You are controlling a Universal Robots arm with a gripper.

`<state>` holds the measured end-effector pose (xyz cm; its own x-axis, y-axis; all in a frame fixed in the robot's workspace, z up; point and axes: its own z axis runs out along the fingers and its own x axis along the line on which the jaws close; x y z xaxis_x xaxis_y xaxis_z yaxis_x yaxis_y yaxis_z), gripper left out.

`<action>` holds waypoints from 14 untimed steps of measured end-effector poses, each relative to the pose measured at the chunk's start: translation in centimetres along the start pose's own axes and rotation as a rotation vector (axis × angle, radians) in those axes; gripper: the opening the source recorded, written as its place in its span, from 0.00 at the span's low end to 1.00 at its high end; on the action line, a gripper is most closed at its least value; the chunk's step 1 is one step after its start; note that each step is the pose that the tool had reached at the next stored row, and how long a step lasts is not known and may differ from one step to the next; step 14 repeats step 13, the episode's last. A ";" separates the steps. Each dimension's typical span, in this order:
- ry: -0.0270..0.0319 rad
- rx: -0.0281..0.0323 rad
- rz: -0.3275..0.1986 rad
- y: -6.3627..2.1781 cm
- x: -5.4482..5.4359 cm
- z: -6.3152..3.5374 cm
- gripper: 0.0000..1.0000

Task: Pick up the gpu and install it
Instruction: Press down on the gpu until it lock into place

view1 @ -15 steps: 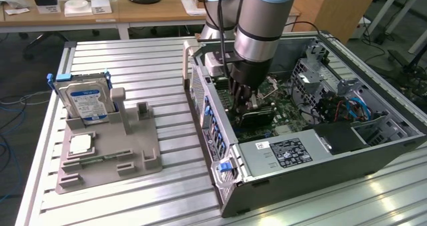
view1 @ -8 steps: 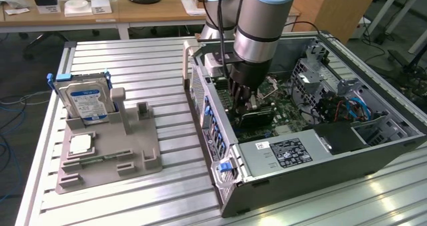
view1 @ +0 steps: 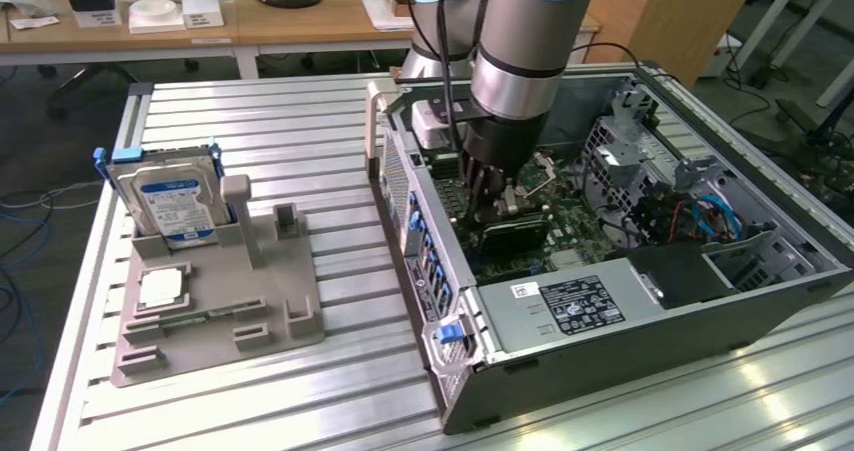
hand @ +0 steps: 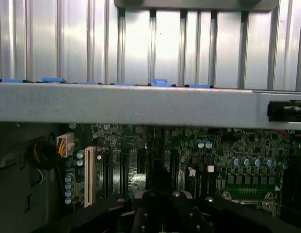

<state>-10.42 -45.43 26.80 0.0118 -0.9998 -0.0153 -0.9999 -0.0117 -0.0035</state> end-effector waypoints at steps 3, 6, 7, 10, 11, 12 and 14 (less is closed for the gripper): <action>0.0001 -0.0001 0.000 -0.59 0.0 0.00 0.11; -0.0001 0.0000 0.000 -2.32 0.0 0.01 0.11; 0.0000 0.0000 0.000 -3.21 0.0 0.01 0.11; 0.0000 0.0000 0.000 -3.26 0.0 0.01 0.11; 0.0000 0.0000 0.000 -3.26 0.0 0.01 0.11; 0.0000 0.0000 0.000 -3.26 0.0 0.01 0.11; 0.0000 0.0000 0.000 -3.26 0.0 0.01 0.11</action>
